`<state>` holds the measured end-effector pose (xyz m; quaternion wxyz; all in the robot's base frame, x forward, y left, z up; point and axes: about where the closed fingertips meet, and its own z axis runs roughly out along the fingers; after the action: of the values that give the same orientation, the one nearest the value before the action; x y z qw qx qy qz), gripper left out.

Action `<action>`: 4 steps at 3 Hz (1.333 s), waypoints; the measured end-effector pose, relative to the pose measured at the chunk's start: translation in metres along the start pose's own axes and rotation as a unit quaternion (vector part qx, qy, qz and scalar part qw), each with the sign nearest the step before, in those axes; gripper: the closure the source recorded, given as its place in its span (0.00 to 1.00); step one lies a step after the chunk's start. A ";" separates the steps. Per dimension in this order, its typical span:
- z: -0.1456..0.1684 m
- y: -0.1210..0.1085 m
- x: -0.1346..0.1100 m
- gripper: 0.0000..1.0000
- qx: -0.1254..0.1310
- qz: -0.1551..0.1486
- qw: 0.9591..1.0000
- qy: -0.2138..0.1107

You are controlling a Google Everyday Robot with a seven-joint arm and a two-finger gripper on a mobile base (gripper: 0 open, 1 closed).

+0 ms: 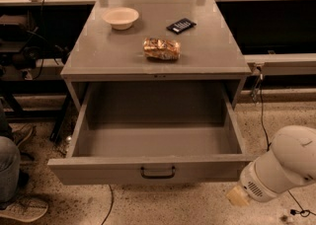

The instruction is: Close top drawer

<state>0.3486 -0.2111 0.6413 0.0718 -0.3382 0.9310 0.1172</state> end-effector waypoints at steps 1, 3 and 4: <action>0.009 -0.031 -0.040 1.00 0.018 0.036 0.995 -0.088; 0.006 -0.065 -0.135 1.00 0.021 0.021 0.978 -0.205; 0.006 -0.065 -0.135 1.00 0.021 0.021 0.978 -0.205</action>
Offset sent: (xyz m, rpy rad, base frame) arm 0.1454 0.0196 0.0110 0.2506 -0.3653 -0.2007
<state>0.4935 -0.1752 0.6531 0.2660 -0.2856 0.9056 0.1662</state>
